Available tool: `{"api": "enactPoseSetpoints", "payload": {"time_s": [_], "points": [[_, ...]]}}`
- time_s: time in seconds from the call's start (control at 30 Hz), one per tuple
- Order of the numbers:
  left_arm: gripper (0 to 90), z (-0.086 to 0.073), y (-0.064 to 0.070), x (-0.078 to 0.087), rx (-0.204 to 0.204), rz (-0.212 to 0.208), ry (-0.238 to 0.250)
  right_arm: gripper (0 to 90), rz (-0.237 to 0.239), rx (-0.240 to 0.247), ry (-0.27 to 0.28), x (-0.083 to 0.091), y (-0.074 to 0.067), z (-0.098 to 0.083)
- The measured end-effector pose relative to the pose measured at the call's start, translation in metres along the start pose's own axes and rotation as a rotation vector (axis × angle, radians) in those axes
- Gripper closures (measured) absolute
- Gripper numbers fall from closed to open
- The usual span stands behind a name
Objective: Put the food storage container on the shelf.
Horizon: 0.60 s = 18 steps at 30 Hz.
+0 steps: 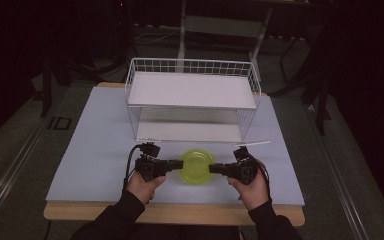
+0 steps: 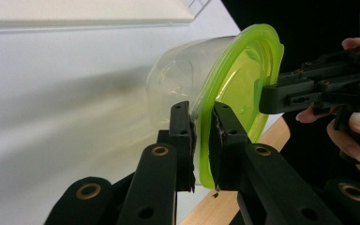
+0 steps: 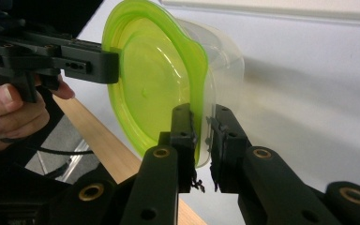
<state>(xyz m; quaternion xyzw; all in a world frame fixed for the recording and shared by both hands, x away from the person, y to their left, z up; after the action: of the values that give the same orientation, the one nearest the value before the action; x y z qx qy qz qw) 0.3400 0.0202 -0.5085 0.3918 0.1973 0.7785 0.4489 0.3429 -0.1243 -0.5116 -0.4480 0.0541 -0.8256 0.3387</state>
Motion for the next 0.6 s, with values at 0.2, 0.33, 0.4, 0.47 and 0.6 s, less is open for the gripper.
{"api": "enactPoseSetpoints", "payload": {"time_s": [0.2, 0.33, 0.4, 0.47, 0.6], "points": [[81.7, 0.018, 0.012, 0.012, -0.027, 0.000, 0.025, 80.9, 0.010, 0.013, 0.035, 0.012, -0.009, 0.016], [81.7, 0.028, 0.019, 0.019, -0.046, 0.005, 0.036, 81.0, 0.007, 0.022, 0.049, 0.016, -0.012, 0.022], [81.7, 0.033, 0.022, 0.022, -0.056, 0.005, 0.039, 80.9, 0.009, 0.037, 0.070, 0.025, -0.018, 0.034], [81.8, 0.041, 0.026, 0.026, -0.059, 0.001, 0.046, 81.0, 0.009, 0.041, 0.082, 0.028, -0.020, 0.039], [81.7, 0.049, 0.031, 0.030, -0.065, 0.002, 0.054, 81.0, 0.012, 0.042, 0.097, 0.033, -0.023, 0.047]]}}
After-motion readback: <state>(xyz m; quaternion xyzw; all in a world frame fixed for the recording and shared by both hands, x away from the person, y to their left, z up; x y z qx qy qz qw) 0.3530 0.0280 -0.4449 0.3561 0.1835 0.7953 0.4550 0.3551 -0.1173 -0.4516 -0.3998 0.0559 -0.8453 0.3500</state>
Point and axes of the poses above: each handheld gripper's, and its own axes: x roughly backward along the jaws, z roughly out of its top, y roughly to its right, the point moved 10 cm from there along -x, roughly forward along the jaws, and after that the axes turned 9 degrees about -z, right-handed, at the moved point
